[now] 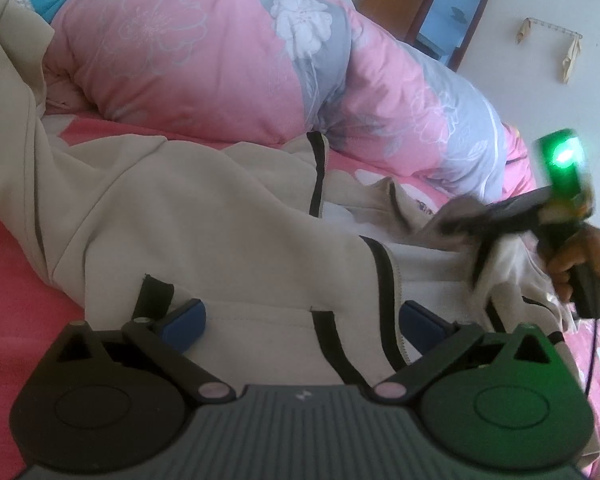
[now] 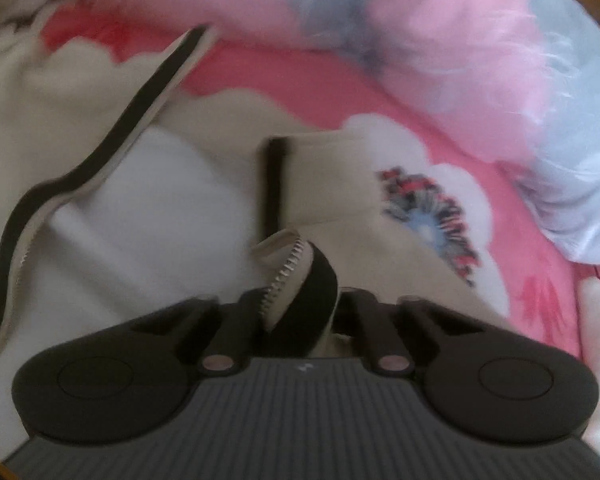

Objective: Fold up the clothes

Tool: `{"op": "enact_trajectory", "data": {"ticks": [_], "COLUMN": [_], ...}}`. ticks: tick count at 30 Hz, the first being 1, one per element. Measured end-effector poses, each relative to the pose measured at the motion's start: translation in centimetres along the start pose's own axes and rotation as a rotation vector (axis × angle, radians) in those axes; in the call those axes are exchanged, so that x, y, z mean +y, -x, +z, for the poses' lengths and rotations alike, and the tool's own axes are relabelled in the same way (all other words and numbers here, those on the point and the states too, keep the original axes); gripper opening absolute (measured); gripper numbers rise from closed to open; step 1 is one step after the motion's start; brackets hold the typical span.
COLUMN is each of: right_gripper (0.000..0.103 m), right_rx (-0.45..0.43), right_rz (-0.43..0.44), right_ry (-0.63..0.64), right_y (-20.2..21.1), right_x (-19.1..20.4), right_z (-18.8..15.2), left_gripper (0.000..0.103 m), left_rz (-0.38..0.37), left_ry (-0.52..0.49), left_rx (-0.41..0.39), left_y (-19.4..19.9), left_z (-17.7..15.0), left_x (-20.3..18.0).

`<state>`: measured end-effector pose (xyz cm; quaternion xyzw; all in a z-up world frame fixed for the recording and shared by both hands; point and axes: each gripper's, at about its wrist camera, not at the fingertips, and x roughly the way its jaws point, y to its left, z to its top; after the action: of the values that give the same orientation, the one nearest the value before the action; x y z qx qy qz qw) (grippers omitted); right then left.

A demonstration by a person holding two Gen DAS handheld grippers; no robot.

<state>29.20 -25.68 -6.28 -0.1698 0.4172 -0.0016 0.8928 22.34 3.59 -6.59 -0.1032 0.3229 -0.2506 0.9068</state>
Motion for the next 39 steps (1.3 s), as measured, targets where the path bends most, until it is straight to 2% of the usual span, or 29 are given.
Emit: {"op": "enact_trajectory", "data": {"ticks": [4, 8, 13, 17, 18, 19, 21, 23, 25, 27, 29, 32, 35, 37, 39], "right_gripper": [0.0, 0.0, 0.0, 0.001, 0.004, 0.016, 0.019, 0.032, 0.063, 0.074, 0.077, 0.077, 0.078, 0.08, 0.081], "right_rx": [-0.201, -0.286, -0.284, -0.228, -0.216, -0.204, -0.179, -0.155, -0.13, -0.141, -0.189, -0.225, -0.203, -0.177, -0.155], "right_rz": [0.035, 0.069, 0.12, 0.121, 0.121, 0.121, 0.121, 0.121, 0.121, 0.068, 0.056, 0.136, 0.261, 0.336, 0.362], "right_ry": [-0.281, -0.573, -0.879, -0.992, -1.005, -1.019, -1.046, -1.073, -1.1, -1.105, -1.09, -1.012, -0.85, -0.699, -0.515], "right_y": [4.6, 6.2, 3.2, 0.2, 0.0, -0.2, -0.5, -0.9, -1.3, 0.5, 3.8, 7.3, 10.5, 11.9, 12.5], "right_x": [-7.1, -15.0, -21.7, -23.1, -23.2, -23.3, -23.5, -23.7, -23.9, -24.1, -23.9, -21.6, -16.0, -11.3, -6.2], "right_z": [-0.6, -2.4, -7.1, -10.2, -10.6, -11.1, -12.0, -12.9, -13.8, -14.1, -14.3, -13.9, -12.5, -11.2, -9.9], "left_gripper": [0.103, 0.103, 0.103, 0.103, 0.103, 0.103, 0.103, 0.103, 0.103, 0.103, 0.103, 0.103, 0.103, 0.103, 0.103], "left_rz": [-0.008, -0.018, -0.026, -0.03, -0.031, -0.032, -0.034, -0.035, -0.032, -0.028, -0.025, -0.019, -0.017, -0.017, -0.017], "left_ry": [0.012, 0.02, 0.018, 0.017, 0.016, 0.016, 0.016, 0.015, 0.014, 0.012, 0.01, 0.005, 0.003, 0.003, 0.003], "left_rx": [-0.005, -0.008, -0.008, -0.009, -0.009, -0.009, -0.009, -0.009, -0.01, -0.01, -0.01, -0.009, -0.01, -0.01, -0.011], "left_y": [0.1, 0.1, 0.0, -0.1, -0.1, -0.1, -0.2, -0.2, -0.2, -0.2, -0.1, -0.2, -0.2, -0.2, -0.2], "left_z": [0.0, 0.1, 0.1, 0.2, 0.2, 0.2, 0.2, 0.2, 0.1, 0.1, 0.1, 0.0, 0.0, 0.0, 0.0], "left_x": [0.1, 0.3, 0.5, 0.5, 0.6, 0.6, 0.6, 0.6, 0.5, 0.4, 0.3, 0.2, 0.2, 0.2, 0.2]}}
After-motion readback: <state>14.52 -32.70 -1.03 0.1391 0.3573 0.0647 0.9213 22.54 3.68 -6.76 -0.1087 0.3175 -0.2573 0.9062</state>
